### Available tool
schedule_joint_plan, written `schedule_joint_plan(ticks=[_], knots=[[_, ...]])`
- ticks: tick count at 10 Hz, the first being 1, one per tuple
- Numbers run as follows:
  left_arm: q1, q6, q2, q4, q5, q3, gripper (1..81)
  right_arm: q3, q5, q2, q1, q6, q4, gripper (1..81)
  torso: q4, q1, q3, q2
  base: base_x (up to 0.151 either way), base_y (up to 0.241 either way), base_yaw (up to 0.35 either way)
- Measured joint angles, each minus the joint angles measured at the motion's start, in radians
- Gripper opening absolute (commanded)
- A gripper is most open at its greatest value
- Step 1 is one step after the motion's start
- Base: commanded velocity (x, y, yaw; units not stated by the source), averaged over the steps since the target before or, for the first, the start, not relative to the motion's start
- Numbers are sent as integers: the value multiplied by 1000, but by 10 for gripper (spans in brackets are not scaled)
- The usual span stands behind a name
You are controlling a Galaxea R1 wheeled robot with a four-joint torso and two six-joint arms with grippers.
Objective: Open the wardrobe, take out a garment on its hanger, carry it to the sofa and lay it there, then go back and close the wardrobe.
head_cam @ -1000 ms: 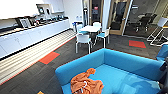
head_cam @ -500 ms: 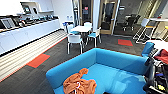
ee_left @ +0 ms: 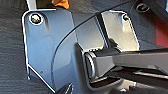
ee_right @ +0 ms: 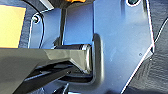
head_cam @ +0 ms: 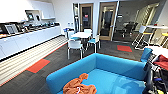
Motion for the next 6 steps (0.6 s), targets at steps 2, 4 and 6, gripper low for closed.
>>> schedule_joint_plan(ticks=[2, 4, 6], knots=[[13, -1, 29, 0, 0, -17, 811, 0, -6, 0, -10, 0, -1, 811, 0, 0, 17, -1, 0, 0, 0], [14, -1, 31, 0, 1, -19, 811, -2, -11, 0, -10, 0, -1, 811, 0, 0, 16, -1, 0, 0, 0], [11, -1, 31, 0, 1, -19, 811, -3, -15, 1, -10, 0, -1, 811, 0, 0, 16, -1, 0, 0, 0]])
